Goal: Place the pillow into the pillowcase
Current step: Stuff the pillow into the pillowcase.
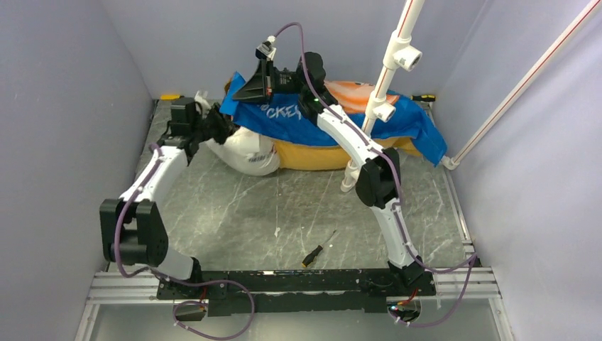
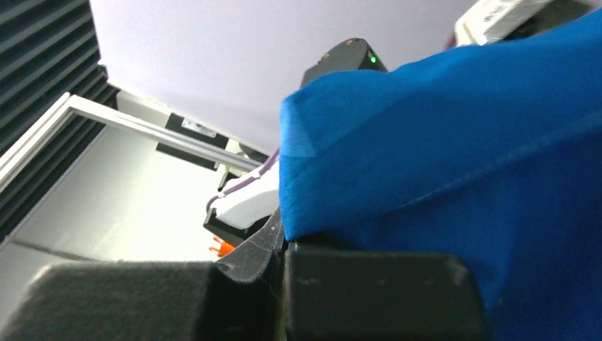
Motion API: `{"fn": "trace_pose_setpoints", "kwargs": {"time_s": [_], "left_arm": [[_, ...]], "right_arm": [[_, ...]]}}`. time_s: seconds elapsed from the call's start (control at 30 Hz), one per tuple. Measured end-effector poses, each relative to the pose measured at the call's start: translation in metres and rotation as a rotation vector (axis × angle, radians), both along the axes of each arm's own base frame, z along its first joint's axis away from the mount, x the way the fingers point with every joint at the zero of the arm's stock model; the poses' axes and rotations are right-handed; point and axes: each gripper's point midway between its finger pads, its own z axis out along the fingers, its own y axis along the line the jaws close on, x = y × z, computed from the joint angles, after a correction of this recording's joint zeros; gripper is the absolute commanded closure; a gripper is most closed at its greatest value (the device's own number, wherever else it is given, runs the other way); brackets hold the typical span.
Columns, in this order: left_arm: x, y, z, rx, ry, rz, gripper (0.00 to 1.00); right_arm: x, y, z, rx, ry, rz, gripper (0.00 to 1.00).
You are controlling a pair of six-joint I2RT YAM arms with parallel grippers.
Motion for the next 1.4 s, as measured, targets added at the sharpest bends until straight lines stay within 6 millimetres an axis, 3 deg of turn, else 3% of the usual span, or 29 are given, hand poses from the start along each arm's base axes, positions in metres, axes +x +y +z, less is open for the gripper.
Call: {"fn": "trace_pose_setpoints", "kwargs": {"time_s": [0.1,0.23,0.43,0.5,0.7,0.9,0.93,0.97,1.0,1.17,1.3,1.4], "left_arm": [[0.031,-0.038,0.03,-0.073,-0.164,-0.059,1.0],[0.052,-0.071,0.059,-0.185,-0.32,-0.078,1.0],[0.052,-0.08,0.05,-0.142,-0.438,-0.002,1.0],[0.055,-0.084,0.056,-0.112,-0.499,0.013,1.0],[0.069,-0.111,0.086,-0.153,-0.736,0.006,1.0],[0.058,-0.124,0.073,-0.079,-0.689,0.042,1.0],[0.056,-0.12,0.072,-0.052,-0.659,0.062,1.0],[0.053,-0.114,0.072,-0.023,-0.628,0.084,1.0],[0.049,-0.107,0.072,0.006,-0.594,0.11,1.0],[0.039,-0.084,0.055,0.089,-0.447,0.195,1.0],[0.035,-0.074,0.028,0.146,-0.342,0.224,1.0],[0.034,-0.071,0.02,0.172,-0.306,0.232,1.0]], "right_arm": [[-0.005,0.005,0.013,0.041,-0.031,0.051,1.0],[-0.011,0.005,0.014,0.048,-0.042,0.106,1.0],[-0.031,-0.003,0.011,0.036,-0.096,0.205,1.0],[-0.039,-0.005,0.011,0.034,-0.118,0.243,0.98],[-0.049,-0.002,0.01,0.038,-0.161,0.267,0.68],[-0.063,0.003,0.032,0.063,-0.198,0.191,0.45],[-0.06,-0.002,0.039,0.07,-0.219,0.16,0.39],[-0.055,-0.006,0.044,0.073,-0.233,0.133,0.15],[-0.046,-0.014,0.049,0.073,-0.254,0.081,0.02],[0.008,-0.042,0.05,0.005,-0.303,-0.18,0.0],[0.047,-0.052,0.024,-0.143,-0.345,-0.374,0.0],[0.061,-0.056,0.0,-0.264,-0.413,-0.475,0.0]]}}
